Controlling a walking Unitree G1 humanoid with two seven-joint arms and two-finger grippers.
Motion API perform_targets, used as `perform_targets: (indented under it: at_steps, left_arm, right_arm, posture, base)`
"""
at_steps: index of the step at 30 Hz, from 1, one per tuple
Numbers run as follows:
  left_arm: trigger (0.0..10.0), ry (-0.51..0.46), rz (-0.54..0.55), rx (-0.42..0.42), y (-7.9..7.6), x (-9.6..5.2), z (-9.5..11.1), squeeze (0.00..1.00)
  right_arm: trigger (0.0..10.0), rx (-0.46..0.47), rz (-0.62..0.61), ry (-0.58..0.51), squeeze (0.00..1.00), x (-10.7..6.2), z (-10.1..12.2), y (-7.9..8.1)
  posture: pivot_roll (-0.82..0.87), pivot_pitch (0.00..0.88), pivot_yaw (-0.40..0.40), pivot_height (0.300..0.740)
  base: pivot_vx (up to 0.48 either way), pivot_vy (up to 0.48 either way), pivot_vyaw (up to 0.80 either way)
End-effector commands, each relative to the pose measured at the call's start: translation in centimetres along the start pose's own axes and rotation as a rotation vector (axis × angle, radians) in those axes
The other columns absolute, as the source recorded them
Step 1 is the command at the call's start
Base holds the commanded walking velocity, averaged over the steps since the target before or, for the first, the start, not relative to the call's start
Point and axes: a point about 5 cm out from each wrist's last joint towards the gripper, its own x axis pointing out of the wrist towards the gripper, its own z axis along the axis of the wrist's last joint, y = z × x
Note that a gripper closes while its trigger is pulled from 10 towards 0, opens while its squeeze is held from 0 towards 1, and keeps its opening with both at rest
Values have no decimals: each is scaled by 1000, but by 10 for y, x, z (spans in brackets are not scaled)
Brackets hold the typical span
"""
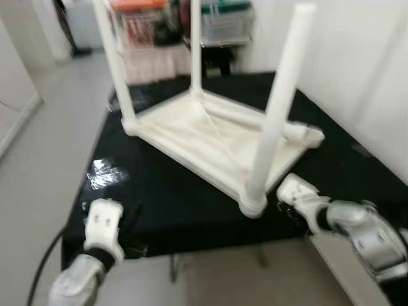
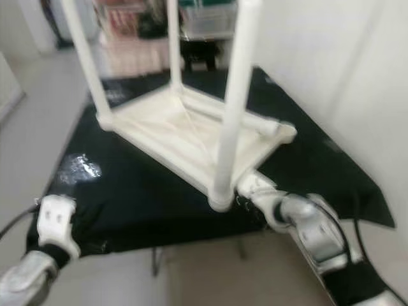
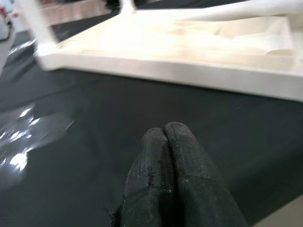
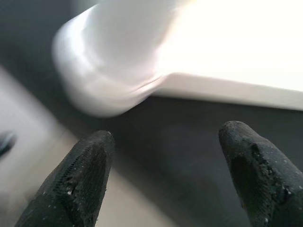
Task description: Building children table
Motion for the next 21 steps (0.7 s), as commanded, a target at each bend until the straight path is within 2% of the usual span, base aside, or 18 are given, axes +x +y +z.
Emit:
perform_targets:
  at_steps: [1,4,6,10,11,14,21]
  left_arm:
    - [10000,1,-15,-6,-2,0,1,0]
    - [10000,0,-17,-6,-3,1,1,0]
    - [10000,2,-12,1,-3,3,1,0]
    - [10000,1,34,32,2,5,-1,0]
    - [10000,1,34,32,2,5,-1,0]
    - [10000,3,38,47,3,7,-1,0]
    - [10000,6,45,59,3,8,-1,0]
  right_arm:
    - [10000,27,-34,-9,0,1,-2,-2]
    - [10000,62,-65,-53,0,6,5,-1]
    - [10000,56,-115,-73,0,15,7,4]
    - [10000,-9,-38,-123,0,28,15,23]
    - [10000,-9,-38,-123,0,28,15,23]
    - [10000,-101,104,-211,0,32,33,44]
    - [10000,-176,153,-264,0,43,54,60]
  posture:
    - [-49,0,12,740]
    - [-49,0,14,740]
    - [-46,0,14,740]
    - [-44,0,15,740]
    - [-44,0,15,740]
    - [-44,0,17,740]
    - [-39,0,19,740]
  base:
    - [0,-469,0]
    - [0,-469,0]
    - [0,-472,0]
    - [0,0,0]
    - [0,0,0]
    - [0,0,0]
    - [0,0,0]
